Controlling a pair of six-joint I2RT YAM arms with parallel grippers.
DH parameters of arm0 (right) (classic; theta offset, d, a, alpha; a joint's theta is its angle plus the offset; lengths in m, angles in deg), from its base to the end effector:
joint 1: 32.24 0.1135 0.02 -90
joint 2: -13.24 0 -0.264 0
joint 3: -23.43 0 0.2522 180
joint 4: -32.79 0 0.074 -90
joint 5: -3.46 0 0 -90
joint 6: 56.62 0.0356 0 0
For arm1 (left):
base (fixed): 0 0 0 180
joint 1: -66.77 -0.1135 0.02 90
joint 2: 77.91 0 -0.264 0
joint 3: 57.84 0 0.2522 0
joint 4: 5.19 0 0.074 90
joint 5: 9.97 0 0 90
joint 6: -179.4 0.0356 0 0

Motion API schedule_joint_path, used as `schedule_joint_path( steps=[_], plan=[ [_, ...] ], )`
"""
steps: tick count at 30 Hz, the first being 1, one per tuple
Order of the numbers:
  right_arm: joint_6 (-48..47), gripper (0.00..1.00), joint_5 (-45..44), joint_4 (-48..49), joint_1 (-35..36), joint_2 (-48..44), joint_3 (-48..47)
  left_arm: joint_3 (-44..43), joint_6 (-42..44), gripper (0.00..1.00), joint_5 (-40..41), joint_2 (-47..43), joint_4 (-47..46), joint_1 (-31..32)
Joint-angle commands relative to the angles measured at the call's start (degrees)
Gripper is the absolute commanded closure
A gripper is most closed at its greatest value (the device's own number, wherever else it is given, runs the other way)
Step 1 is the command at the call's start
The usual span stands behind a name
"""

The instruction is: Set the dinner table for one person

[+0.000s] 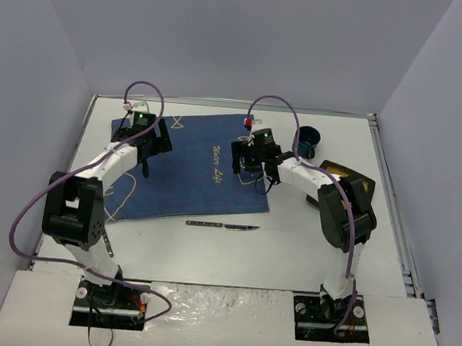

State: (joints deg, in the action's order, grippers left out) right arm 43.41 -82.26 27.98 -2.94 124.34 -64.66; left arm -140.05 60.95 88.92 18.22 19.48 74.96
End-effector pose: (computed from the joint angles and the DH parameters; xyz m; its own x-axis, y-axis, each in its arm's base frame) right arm 0.3859 0.2196 0.2101 -0.4958 -0.0791 -0.8648 -0.4664 0.8643 0.1883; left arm 0.3752 -0.0484 0.2472 -0.5529 -0.3959 -0.7332 -0.2755 0.9173 -0.2876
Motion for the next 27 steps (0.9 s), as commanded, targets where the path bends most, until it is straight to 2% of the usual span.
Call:
schedule_joint_path(
  steps=[1, 9, 18, 27],
  plan=[
    [-1.4, 0.12, -2.5, 2.6, 2.4, -4.0, 3.6, -2.8, -0.9, 0.03, 4.6, 1.9, 3.2, 1.3],
    [-1.2, 0.12, -3.4, 2.6, 3.8, 1.1, 4.3, -9.0, -1.2, 0.03, 7.2, 14.2, 7.5, -1.1],
    [-0.2, 0.13, -1.9, 2.5, 4.2, 8.7, -1.4, -21.0, -1.9, 0.03, -1.8, 26.2, 10.8, -7.8],
    [1.6, 0.14, 1.1, 1.3, 4.3, 14.5, -9.8, -31.9, 2.3, 0.03, -3.5, 31.4, 16.0, -13.0]
  ],
)
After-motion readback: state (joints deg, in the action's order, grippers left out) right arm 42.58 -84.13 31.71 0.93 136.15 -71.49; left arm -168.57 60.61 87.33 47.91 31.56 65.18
